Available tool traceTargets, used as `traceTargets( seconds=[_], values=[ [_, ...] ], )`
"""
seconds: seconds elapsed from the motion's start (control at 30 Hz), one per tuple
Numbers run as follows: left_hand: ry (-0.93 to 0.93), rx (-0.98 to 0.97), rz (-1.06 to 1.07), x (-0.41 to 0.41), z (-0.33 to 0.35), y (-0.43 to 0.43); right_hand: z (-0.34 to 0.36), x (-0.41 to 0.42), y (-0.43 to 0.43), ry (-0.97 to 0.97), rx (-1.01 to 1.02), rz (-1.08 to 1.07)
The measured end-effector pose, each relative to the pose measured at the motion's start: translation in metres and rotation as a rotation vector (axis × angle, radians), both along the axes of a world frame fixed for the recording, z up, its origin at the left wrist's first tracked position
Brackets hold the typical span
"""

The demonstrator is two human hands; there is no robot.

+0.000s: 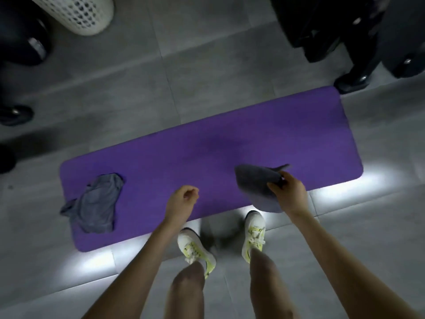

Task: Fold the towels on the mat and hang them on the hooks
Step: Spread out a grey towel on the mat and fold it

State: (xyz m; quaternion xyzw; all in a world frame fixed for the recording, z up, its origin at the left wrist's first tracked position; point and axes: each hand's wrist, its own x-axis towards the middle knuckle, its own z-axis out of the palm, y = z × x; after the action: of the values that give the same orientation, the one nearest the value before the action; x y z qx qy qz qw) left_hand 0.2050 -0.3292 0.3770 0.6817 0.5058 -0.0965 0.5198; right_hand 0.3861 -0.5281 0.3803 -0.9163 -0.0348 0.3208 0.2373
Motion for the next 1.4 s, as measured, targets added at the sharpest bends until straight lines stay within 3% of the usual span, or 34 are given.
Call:
traceTargets(
  seconds=[0.17, 0.33, 0.57, 0.77, 0.9, 1.17, 1.4],
  values=[
    [-0.059, 0.025, -0.008, 0.019, 0.14, -0.013, 0.13, 0.019, -0.032, -0.019, 0.022, 0.06],
    [-0.184, 0.051, 0.019, 0.06, 0.229, -0.022, 0.217, 0.056, -0.045, -0.11, 0.084, 0.183],
    [-0.267, 0.134, 0.053, 0.1, 0.283, 0.017, 0.282, 0.125, -0.002, -0.252, 0.147, 0.276],
    [-0.255, 0.252, 0.081, 0.156, 0.298, 0.117, 0.312, 0.217, 0.065, -0.324, 0.218, 0.363],
    [-0.263, 0.318, -0.012, 0.251, 0.292, 0.208, 0.319, 0.296, 0.136, -0.37, 0.222, 0.394],
    [-0.41, 0.275, -0.296, 0.53, 0.316, 0.409, 0.341, 0.478, 0.305, -0.37, 0.155, 0.285],
    [-0.59, 0.252, -0.626, 0.721, 0.403, 0.455, 0.413, 0.599, 0.398, -0.469, 0.202, 0.224]
  ],
)
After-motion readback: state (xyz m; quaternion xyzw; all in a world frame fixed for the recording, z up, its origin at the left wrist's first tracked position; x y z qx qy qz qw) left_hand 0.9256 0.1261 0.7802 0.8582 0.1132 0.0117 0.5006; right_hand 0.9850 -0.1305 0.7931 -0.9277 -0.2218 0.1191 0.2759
